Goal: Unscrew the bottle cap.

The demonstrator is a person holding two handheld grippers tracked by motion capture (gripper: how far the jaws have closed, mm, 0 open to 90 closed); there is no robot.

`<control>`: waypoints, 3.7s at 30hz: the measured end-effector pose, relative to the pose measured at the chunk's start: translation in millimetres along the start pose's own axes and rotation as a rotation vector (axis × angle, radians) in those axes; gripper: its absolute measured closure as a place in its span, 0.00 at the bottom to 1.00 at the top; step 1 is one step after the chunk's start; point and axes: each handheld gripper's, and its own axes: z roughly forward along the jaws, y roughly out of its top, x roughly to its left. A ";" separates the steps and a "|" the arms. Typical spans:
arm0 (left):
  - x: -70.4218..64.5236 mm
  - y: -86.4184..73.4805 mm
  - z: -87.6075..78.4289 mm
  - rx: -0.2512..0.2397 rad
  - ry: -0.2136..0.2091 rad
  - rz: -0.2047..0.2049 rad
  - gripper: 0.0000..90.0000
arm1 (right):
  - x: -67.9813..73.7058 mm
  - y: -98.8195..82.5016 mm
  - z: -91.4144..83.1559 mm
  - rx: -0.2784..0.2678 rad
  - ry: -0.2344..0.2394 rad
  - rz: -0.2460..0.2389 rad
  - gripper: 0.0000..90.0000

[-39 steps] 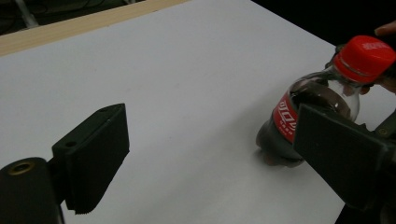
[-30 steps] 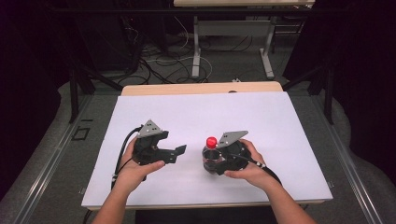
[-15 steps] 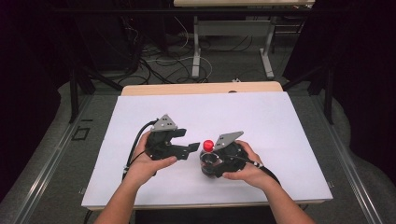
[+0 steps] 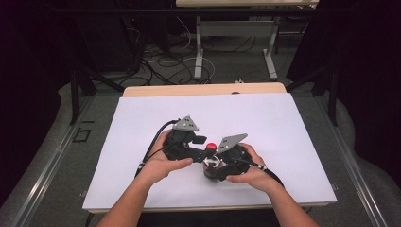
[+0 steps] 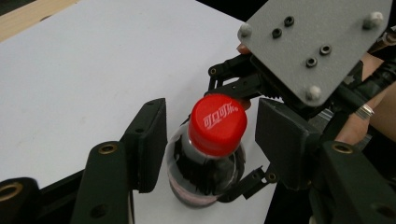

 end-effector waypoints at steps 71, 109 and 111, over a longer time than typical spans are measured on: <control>12.0 13.6 -3.1 0.085 -0.115 0.047 0.54 | 10.5 -2.5 -3.0 -0.117 0.086 -0.004 0.34; 2.9 21.5 -5.3 0.015 0.082 -0.130 0.45 | 9.0 -3.5 -1.2 -0.122 -0.043 0.038 0.34; 3.2 20.4 -6.7 0.025 0.044 -0.085 0.45 | 9.5 -3.6 -1.6 -0.126 -0.023 0.046 0.34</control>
